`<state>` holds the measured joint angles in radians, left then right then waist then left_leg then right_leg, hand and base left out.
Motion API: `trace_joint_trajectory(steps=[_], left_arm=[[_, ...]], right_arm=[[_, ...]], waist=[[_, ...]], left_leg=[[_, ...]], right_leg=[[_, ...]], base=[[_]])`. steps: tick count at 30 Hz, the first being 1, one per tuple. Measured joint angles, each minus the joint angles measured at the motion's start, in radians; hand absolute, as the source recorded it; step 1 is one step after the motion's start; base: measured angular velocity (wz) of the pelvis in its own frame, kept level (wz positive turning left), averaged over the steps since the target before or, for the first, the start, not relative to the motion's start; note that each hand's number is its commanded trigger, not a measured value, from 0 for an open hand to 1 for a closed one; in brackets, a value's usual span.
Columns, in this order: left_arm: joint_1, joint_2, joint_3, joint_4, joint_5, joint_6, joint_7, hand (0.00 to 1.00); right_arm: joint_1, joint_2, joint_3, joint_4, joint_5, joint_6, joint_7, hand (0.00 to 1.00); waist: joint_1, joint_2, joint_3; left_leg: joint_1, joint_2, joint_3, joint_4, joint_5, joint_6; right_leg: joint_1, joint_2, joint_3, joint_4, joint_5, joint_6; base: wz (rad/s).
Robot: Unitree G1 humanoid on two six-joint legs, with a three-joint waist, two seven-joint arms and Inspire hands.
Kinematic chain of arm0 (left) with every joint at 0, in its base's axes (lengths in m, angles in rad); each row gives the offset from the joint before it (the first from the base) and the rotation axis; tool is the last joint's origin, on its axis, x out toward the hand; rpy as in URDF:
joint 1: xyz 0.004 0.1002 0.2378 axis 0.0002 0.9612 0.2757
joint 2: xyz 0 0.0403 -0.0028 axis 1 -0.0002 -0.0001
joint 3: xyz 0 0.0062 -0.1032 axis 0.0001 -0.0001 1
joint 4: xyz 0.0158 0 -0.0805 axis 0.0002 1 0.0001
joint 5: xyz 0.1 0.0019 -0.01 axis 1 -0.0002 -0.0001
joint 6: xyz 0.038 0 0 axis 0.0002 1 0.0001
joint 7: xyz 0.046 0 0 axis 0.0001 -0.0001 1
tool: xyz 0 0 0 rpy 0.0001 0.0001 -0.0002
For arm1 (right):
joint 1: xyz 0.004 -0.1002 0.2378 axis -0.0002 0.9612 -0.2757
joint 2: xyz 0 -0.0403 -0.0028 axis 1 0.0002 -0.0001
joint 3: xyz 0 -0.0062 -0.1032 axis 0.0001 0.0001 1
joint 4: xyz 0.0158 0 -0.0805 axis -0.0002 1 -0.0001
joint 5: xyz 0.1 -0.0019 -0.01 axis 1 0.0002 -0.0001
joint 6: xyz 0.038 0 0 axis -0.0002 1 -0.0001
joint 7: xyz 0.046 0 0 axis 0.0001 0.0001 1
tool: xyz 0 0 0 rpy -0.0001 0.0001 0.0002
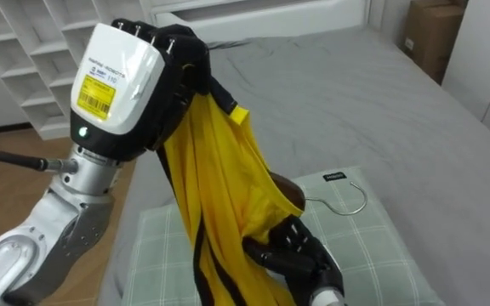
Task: Hang clothes
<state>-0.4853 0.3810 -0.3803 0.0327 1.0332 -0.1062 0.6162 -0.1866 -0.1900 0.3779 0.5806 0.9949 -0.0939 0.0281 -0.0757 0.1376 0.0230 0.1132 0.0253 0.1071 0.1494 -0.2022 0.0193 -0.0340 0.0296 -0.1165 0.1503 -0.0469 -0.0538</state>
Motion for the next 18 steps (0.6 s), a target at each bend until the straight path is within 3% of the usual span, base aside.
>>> trace_joint_trajectory(steps=[5,16,17,18], left_arm=[[0.0,-0.003,0.0,0.0,0.002,0.018,0.0,1.0],[-0.001,-0.059,0.0,-0.016,0.004,0.019,0.0,1.0],[-0.001,-0.061,-0.002,-0.018,0.004,0.019,0.0,1.0],[-0.001,-0.062,-0.006,-0.022,0.004,0.019,0.0,1.0]], right_arm=[[-0.034,0.001,0.042,0.0,-0.02,0.0,0.012,0.0],[-0.049,0.002,0.08,0.002,-0.025,-0.001,0.032,0.0],[-0.049,0.003,0.083,0.001,-0.021,-0.001,0.032,0.09],[-0.049,0.003,0.083,0.001,-0.019,-0.002,0.032,0.4]], waist=[[0.002,-0.003,0.002],[0.01,-0.006,0.0025],[0.011,-0.006,0.0023],[0.012,-0.006,0.0021]], left_leg=[[-0.002,0.0,-0.002,0.0,0.0,0.0],[-0.009,-0.004,-0.015,0.003,0.0,0.0],[-0.01,-0.004,-0.015,0.004,0.0,0.0],[-0.013,-0.004,-0.015,0.006,0.0,0.0]], right_leg=[[-0.001,0.0,0.0,0.0,-0.001,0.0],[-0.001,-0.009,-0.023,0.0,-0.003,0.003],[-0.001,-0.009,-0.023,0.0,-0.003,0.003],[-0.002,-0.009,-0.023,0.0,-0.003,0.003]], base=[[0.0],[0.05],[0.0],[0.0]])
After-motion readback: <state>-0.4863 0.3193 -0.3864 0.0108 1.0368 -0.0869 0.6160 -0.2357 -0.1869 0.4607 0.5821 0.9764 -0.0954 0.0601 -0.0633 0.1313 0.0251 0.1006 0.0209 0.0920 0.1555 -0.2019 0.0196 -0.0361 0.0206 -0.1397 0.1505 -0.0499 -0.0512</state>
